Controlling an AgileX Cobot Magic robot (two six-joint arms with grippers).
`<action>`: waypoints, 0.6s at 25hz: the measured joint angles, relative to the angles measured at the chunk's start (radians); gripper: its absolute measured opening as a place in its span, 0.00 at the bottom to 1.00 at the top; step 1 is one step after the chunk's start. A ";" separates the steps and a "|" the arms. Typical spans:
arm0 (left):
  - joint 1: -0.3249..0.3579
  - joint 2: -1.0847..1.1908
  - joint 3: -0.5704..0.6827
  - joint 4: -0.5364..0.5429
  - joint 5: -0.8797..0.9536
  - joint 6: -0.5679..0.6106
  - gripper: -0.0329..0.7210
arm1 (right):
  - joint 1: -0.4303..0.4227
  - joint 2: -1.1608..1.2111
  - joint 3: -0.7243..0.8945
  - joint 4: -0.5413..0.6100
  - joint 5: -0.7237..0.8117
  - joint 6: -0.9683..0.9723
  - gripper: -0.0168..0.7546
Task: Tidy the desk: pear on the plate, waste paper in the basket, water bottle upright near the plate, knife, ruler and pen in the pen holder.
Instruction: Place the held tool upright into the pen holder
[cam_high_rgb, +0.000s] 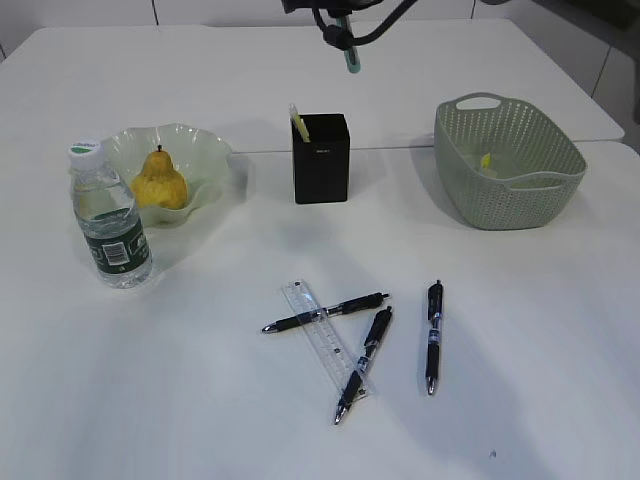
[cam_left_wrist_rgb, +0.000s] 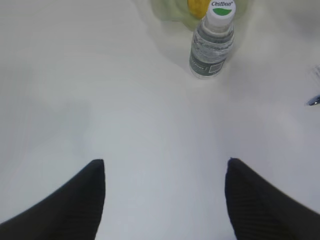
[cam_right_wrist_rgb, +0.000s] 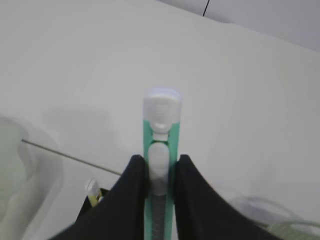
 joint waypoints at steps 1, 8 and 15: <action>0.000 0.000 0.000 -0.002 0.000 0.000 0.74 | -0.008 0.000 0.002 -0.001 -0.024 0.000 0.20; 0.000 0.000 0.000 -0.004 0.000 0.000 0.74 | -0.022 0.000 0.086 -0.043 -0.224 0.000 0.20; 0.000 0.000 0.000 -0.004 0.000 0.000 0.74 | -0.051 0.000 0.217 -0.064 -0.423 0.016 0.20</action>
